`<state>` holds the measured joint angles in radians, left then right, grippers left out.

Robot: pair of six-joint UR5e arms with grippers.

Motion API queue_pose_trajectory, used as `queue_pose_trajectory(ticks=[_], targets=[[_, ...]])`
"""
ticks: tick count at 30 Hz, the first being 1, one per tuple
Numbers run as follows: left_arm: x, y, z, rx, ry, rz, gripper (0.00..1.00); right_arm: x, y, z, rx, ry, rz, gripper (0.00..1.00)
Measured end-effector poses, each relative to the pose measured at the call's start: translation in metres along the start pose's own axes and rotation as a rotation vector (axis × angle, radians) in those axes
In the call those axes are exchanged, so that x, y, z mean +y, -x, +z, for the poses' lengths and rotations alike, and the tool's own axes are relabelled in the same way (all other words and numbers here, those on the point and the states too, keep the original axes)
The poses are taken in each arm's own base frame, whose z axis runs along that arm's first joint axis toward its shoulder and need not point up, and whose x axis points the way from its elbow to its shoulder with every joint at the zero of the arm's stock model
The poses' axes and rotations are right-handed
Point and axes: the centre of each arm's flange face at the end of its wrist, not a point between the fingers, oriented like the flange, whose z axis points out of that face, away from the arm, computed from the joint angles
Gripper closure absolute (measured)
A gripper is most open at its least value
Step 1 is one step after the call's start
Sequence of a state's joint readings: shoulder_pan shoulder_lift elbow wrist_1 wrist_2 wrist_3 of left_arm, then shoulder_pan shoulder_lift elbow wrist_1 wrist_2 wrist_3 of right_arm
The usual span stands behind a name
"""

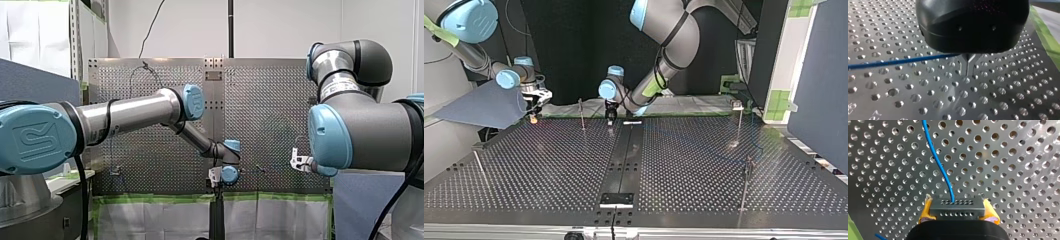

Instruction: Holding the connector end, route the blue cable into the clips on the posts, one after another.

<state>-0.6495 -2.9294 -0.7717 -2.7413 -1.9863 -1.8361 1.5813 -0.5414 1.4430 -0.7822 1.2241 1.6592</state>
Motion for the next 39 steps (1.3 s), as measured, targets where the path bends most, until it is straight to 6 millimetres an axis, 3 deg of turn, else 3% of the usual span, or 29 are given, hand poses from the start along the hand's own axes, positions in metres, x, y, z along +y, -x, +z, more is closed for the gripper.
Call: queue_pose_trajectory(ticks=[7, 8, 9, 11, 12, 14, 18, 20, 21, 22, 23, 30, 39], targets=[[-0.014, -0.003, -0.005, 0.005, -0.059, -0.001, 1.00, -0.006, 0.000, 0.001, -0.003, -0.015, -0.004, 1.00], [-0.018, -0.003, -0.006, 0.004, -0.075, -0.002, 0.89, -0.007, 0.000, 0.001, -0.003, -0.018, -0.004, 1.00], [-0.021, -0.004, -0.007, 0.004, -0.087, 0.000, 0.89, -0.008, 0.001, 0.001, -0.004, -0.022, -0.004, 1.00], [-0.027, -0.004, -0.009, 0.005, -0.106, 0.009, 0.55, -0.010, 0.001, 0.001, -0.005, -0.028, -0.004, 1.00], [-0.029, -0.004, -0.011, 0.006, -0.112, 0.017, 0.55, -0.011, 0.001, 0.002, -0.005, -0.032, -0.004, 1.00], [-0.034, -0.005, -0.014, 0.009, -0.121, 0.036, 0.40, -0.012, 0.001, 0.002, -0.006, -0.036, -0.005, 1.00], [-0.043, -0.002, -0.020, 0.022, -0.139, 0.079, 0.36, -0.016, 0.002, 0.002, -0.008, -0.051, -0.005, 1.00], [-0.047, 0.002, -0.023, 0.030, -0.147, 0.099, 0.21, -0.018, 0.002, 0.002, -0.008, -0.058, -0.005, 1.00], [-0.049, 0.005, -0.024, 0.033, -0.149, 0.108, 0.21, -0.020, 0.002, 0.002, -0.009, -0.063, -0.005, 1.00], [-0.051, 0.009, -0.025, 0.035, -0.150, 0.117, 0.03, -0.021, 0.002, 0.002, -0.009, -0.066, -0.004, 1.00], [-0.053, 0.013, -0.026, 0.039, -0.151, 0.132, 0.00, -0.021, 0.003, 0.002, -0.009, -0.069, -0.004, 1.00], [-0.057, 0.016, -0.039, 0.082, -0.113, 0.219, 0.00, -0.026, 0.003, 0.002, -0.012, -0.077, -0.004, 1.00], [-0.058, -0.003, -0.068, 0.176, -0.060, 0.291, 0.00, -0.032, 0.006, 0.001, -0.026, -0.085, -0.003, 1.00]])
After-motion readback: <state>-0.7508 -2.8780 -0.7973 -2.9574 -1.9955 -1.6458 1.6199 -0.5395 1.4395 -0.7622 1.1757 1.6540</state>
